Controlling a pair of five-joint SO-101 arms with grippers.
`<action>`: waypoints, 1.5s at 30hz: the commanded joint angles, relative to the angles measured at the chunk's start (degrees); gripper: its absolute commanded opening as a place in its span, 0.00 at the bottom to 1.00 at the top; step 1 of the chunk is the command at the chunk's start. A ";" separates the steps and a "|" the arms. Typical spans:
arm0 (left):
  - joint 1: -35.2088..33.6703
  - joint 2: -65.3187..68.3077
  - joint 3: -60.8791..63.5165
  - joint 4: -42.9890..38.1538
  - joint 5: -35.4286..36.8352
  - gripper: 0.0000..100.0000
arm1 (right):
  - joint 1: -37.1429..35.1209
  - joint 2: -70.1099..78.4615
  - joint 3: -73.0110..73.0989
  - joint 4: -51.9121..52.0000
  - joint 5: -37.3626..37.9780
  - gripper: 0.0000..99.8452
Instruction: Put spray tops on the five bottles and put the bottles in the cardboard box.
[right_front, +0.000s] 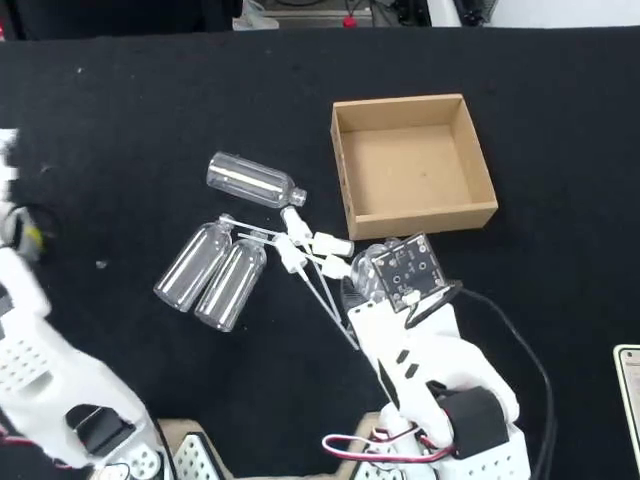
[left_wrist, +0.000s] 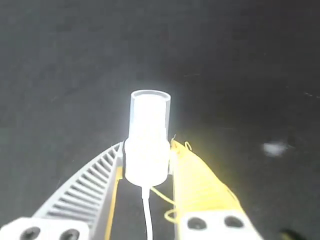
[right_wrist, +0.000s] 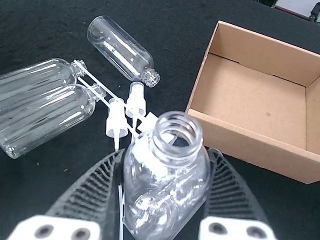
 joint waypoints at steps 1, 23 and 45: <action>-4.79 -0.18 -3.30 3.43 -0.79 0.12 | -0.53 -0.31 -0.40 -2.11 0.18 0.13; -4.79 7.21 -5.14 6.51 -20.57 0.26 | -0.53 -0.31 -0.40 -2.02 0.18 0.13; 3.65 -16.62 -6.20 24.97 -8.70 0.06 | -0.97 -0.31 -1.01 -7.56 -0.35 0.13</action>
